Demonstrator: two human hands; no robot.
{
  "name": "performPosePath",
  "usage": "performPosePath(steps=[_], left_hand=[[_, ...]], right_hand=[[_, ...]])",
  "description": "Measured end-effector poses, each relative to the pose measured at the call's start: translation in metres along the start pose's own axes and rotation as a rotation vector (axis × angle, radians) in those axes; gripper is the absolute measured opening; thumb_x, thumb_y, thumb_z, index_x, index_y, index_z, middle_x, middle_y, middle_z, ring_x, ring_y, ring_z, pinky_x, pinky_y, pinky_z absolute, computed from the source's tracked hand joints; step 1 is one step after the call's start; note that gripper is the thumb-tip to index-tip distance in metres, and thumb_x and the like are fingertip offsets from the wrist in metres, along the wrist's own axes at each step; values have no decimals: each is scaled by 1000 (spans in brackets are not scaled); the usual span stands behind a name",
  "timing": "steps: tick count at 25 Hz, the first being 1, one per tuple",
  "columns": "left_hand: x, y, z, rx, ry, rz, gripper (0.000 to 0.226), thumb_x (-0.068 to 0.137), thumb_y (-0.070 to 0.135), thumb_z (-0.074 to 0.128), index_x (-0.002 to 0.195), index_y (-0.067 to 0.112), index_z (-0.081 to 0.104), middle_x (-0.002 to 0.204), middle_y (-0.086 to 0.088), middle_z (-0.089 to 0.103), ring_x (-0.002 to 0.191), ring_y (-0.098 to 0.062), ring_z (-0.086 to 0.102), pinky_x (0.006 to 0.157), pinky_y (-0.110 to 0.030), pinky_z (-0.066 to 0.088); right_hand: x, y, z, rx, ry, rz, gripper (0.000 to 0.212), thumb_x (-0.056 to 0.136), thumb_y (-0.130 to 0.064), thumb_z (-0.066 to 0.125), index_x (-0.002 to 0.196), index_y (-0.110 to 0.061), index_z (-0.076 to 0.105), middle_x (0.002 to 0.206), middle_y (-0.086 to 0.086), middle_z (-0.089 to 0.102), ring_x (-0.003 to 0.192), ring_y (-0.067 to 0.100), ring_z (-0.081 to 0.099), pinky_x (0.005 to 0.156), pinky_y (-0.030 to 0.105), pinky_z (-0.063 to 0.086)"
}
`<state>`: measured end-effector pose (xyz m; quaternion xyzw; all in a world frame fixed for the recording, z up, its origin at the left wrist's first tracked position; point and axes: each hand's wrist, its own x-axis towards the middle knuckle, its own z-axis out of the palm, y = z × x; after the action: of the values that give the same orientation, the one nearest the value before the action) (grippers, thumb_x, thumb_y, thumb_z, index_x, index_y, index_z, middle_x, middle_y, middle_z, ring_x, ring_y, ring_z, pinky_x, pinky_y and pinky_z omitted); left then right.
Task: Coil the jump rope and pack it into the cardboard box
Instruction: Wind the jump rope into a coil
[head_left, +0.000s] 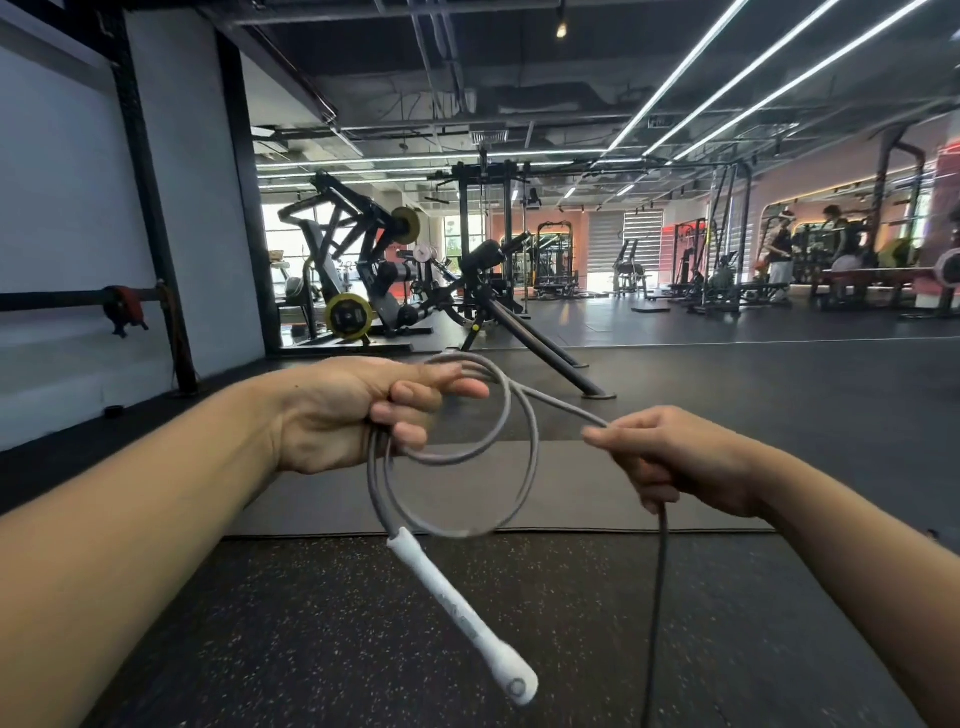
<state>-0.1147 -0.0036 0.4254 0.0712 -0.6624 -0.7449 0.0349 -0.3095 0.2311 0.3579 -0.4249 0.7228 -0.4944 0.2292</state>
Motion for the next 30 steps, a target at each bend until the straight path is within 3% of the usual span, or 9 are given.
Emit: performPosePath(steps=[5,9,12,16,18,20,24,27,30], left_hand=[[-9,4,-5,69,-77,23,24,94,24,59,83,6,70,56,7,27,47,-7,22,47,-21,21],[3,15,-25,-70,315,256,10,86,12,57,77,9,56,54,7,16,44,-11,14,43,-24,21],[19,3,-22,-422,474,484,19,90,9,47,72,13,46,46,7,20,37,-10,18,40,-22,25],[37,-5,15,-870,564,707,28,93,8,42,66,15,39,47,6,18,38,-13,16,40,-23,23],[41,-3,32,-995,599,764,29,91,9,43,63,17,35,47,6,17,40,-15,13,41,-23,20],[45,-6,47,-1043,604,779,30,88,12,42,60,19,33,47,6,16,45,-16,9,43,-24,18],[48,-23,58,-1006,623,734,40,93,18,45,57,23,28,48,7,16,44,-15,10,42,-24,19],[52,-41,60,-793,752,673,38,99,22,46,63,20,35,53,4,30,45,-14,32,49,-28,33],[58,-66,64,-310,1004,345,29,100,37,46,81,16,56,82,-13,66,78,-33,62,69,-40,48]], right_hand=[[-7,38,-9,115,136,77,60,78,-52,82,64,-21,33,58,5,21,46,19,25,48,30,35],[-14,43,-4,95,134,175,60,85,-60,68,59,-23,28,58,5,17,48,20,18,46,29,24],[1,32,18,392,145,50,51,89,-57,62,66,-22,32,63,5,22,51,19,20,46,30,18],[35,1,63,644,362,-15,35,101,-52,52,90,-18,57,106,11,67,66,22,56,48,30,50],[46,-14,84,800,377,-19,35,103,-51,47,90,-19,53,123,15,66,56,22,56,43,29,50],[56,-34,102,911,337,-56,37,105,-52,43,91,-18,51,120,19,62,49,22,60,42,31,53],[65,-73,114,1026,243,-134,49,103,-54,46,118,-8,58,117,18,69,70,28,73,61,38,65],[61,-84,105,836,299,-315,25,98,-34,66,109,-13,58,106,11,68,81,32,74,79,46,65],[58,-87,98,563,290,-516,15,100,3,58,106,-11,60,92,6,64,56,22,67,65,41,64]])
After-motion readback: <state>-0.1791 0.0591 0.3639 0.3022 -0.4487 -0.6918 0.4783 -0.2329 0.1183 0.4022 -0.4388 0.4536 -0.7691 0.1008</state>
